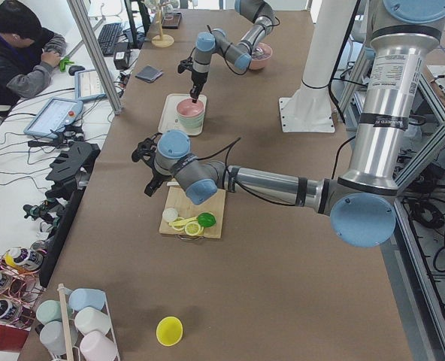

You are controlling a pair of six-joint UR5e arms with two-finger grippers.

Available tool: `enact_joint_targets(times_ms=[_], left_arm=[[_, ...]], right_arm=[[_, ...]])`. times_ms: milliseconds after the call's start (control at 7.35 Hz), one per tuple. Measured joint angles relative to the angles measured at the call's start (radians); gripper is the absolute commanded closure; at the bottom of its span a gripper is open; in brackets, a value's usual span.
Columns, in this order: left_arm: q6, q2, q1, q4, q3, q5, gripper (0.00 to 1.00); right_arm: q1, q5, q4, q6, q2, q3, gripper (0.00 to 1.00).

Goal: Stack pink bowl on green and place spoon
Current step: 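Lower the pink bowl into the mint-green bowl and open the right gripper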

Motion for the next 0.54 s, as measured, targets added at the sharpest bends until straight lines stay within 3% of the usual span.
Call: enact_joint_targets(times_ms=[272, 544], left_arm=[[-0.002, 0.0, 0.002, 0.003, 0.003, 0.002, 0.02], [-0.056, -0.011, 0.036, 0.007, 0.027, 0.024, 0.02]], right_arm=[[0.027, 0.031, -0.002, -0.026, -0.005, 0.018, 0.0], [0.087, 0.108, -0.01, -0.096, -0.078, 0.08, 0.0]])
